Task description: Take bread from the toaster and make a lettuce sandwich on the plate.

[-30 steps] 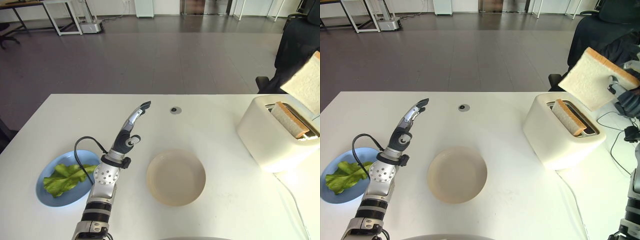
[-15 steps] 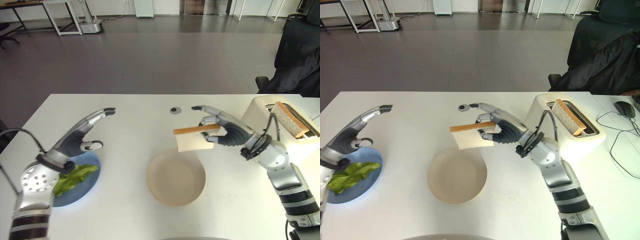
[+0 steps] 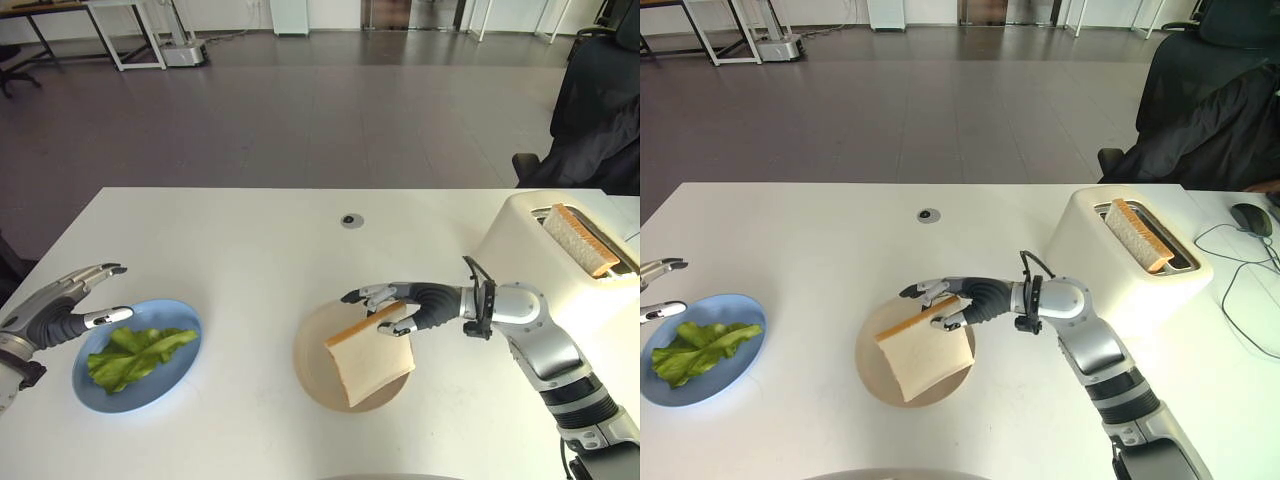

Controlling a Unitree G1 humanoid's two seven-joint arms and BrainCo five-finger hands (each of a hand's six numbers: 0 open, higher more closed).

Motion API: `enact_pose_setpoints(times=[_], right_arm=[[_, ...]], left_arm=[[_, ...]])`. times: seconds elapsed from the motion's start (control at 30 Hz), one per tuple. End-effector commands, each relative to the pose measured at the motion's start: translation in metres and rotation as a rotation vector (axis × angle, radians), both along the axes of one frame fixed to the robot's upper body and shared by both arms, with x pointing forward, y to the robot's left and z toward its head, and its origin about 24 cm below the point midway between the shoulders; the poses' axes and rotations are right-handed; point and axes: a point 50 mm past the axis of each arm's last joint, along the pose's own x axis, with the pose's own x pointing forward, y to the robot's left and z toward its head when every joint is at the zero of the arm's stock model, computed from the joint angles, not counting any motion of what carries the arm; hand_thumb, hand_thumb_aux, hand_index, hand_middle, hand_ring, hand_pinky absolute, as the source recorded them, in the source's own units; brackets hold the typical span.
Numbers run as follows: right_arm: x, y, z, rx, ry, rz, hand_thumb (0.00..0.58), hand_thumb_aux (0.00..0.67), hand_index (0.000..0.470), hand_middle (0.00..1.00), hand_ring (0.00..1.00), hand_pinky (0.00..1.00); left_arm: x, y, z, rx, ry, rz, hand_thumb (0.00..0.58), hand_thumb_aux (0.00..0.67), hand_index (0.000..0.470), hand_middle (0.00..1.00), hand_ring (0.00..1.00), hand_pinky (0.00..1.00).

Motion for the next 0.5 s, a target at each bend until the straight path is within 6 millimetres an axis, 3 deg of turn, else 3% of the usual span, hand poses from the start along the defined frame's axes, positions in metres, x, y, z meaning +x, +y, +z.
enact_pose_setpoints(times=[0.03,0.17,0.2,0.23,0.27,0.37,0.5], right_arm=[[0.000,0.015,-0.026,-0.163,-0.171,-0.019,0.580,0.670,0.470,0.00,0.00,0.00],[0.006,0.026,-0.031,-0.128,-0.195,-0.049,0.580,0.670,0.470,0.00,0.00,0.00],[0.009,0.026,-0.032,-0.142,-0.202,-0.055,0.575,0.607,0.426,0.00,0.00,0.00],[0.010,0.025,-0.033,-0.161,-0.224,-0.058,0.438,0.339,0.238,0.00,0.00,0.00],[0.012,0.024,-0.032,-0.176,-0.246,-0.064,0.000,0.000,0.000,0.00,0.00,0.00],[0.021,0.018,-0.024,-0.200,-0.320,-0.100,0.000,0.000,0.000,0.00,0.00,0.00],[0.025,0.011,-0.020,-0.229,-0.368,-0.119,0.000,0.000,0.000,0.00,0.00,0.00]], left_arm=[[0.002,0.003,-0.006,0.045,0.041,0.008,0.000,0.000,0.000,0.00,0.00,0.00],[0.004,0.001,-0.006,0.049,0.042,-0.015,0.000,0.000,0.000,0.00,0.00,0.00],[0.004,0.001,-0.007,0.049,0.045,-0.019,0.000,0.000,0.000,0.00,0.00,0.00],[0.004,0.001,-0.007,0.050,0.047,-0.021,0.000,0.000,0.000,0.00,0.00,0.00],[0.004,0.000,-0.007,0.051,0.050,-0.024,0.000,0.000,0.000,0.00,0.00,0.00],[0.001,0.001,-0.010,0.072,0.088,-0.020,0.000,0.000,0.000,0.00,0.00,0.00],[-0.006,0.003,-0.018,0.101,0.173,0.004,0.058,0.034,0.024,0.00,0.00,0.00]])
